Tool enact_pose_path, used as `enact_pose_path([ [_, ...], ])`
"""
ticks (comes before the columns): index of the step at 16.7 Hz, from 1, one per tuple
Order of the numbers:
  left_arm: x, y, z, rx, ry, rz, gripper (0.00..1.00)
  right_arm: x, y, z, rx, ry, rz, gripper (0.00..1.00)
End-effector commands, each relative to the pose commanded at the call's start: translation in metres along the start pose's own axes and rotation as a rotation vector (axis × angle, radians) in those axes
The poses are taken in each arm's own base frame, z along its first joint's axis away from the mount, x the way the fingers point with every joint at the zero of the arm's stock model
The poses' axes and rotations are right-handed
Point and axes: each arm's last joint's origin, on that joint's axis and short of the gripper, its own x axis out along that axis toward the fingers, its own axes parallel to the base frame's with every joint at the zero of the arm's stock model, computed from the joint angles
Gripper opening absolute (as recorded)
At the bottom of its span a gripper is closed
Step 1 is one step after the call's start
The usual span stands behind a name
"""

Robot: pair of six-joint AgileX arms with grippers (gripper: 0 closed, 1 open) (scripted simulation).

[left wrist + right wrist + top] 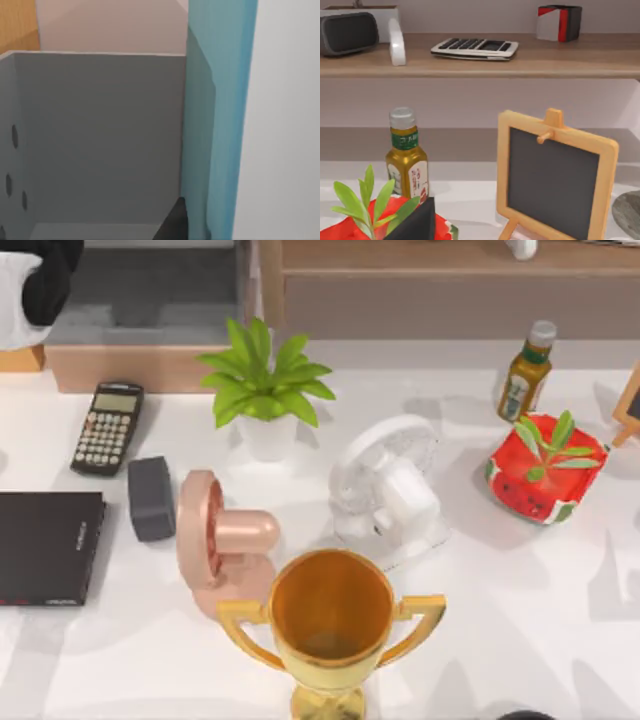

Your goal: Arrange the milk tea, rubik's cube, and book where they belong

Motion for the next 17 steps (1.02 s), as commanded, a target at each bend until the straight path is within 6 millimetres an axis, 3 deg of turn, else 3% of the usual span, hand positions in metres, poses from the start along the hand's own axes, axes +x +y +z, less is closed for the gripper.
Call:
enact_pose_path([
  [5,0.0000,0.0000,0.0000,0.000,0.000,0.000,0.02,0.0000,0.0000,0.0000,0.000,0.000,0.000,1.00],
  [17,-0.0037,-0.0006,0.0041,0.001,-0.002,-0.001,0.00,0.0000,0.0000,0.0000,0.000,0.000,0.000,1.00],
])
